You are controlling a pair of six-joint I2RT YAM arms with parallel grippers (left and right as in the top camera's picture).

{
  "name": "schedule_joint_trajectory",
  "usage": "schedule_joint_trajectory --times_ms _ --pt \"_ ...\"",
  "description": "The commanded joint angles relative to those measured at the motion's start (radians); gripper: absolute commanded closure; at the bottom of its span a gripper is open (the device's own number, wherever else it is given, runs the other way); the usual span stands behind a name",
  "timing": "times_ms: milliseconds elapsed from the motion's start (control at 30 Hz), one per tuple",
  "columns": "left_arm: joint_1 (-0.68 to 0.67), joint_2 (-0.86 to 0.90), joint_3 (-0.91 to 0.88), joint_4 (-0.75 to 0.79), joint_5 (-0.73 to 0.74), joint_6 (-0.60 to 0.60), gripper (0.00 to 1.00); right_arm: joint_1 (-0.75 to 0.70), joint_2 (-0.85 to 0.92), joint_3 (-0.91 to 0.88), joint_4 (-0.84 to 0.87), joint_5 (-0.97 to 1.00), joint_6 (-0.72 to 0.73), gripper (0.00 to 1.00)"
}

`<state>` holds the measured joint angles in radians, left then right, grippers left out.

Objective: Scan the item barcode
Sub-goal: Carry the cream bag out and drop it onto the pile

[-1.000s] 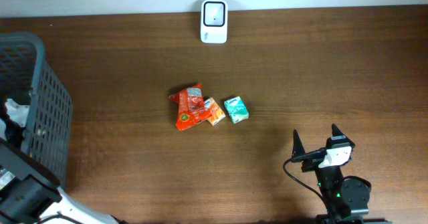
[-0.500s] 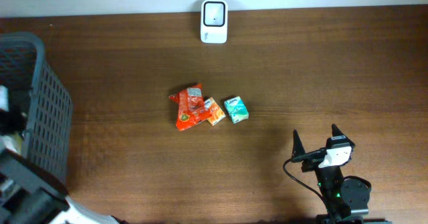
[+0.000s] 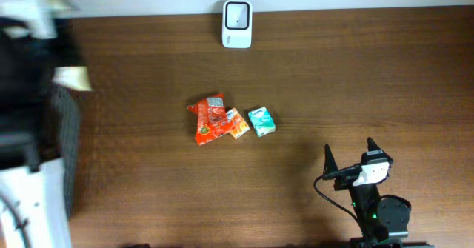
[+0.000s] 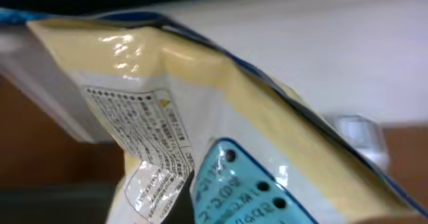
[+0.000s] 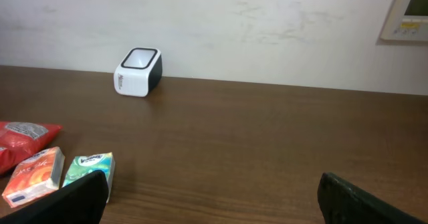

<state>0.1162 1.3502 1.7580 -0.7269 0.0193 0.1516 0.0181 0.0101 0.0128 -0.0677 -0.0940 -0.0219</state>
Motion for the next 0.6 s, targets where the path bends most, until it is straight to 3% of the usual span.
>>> schedule_joint_trajectory --times_ms 0,133,267,433,567 --pt "-0.228 0.121 -0.007 -0.068 0.003 -0.058 1.00 -0.006 -0.006 -0.007 -0.004 0.001 0.012 0.01" --pt "-0.446 0.362 -0.007 -0.025 -0.015 -0.040 1.00 -0.006 -0.006 -0.007 -0.004 0.001 0.012 0.01" --pt "-0.633 0.573 -0.007 0.117 -0.075 0.126 1.00 -0.006 -0.006 -0.007 -0.004 0.001 0.012 0.01" --pt "-0.752 0.769 -0.007 0.136 -0.087 0.210 1.00 -0.006 -0.006 -0.007 -0.004 0.001 0.012 0.01" --pt "-0.791 0.803 -0.007 0.082 -0.095 0.210 1.00 -0.006 -0.006 -0.007 -0.004 0.001 0.012 0.01"
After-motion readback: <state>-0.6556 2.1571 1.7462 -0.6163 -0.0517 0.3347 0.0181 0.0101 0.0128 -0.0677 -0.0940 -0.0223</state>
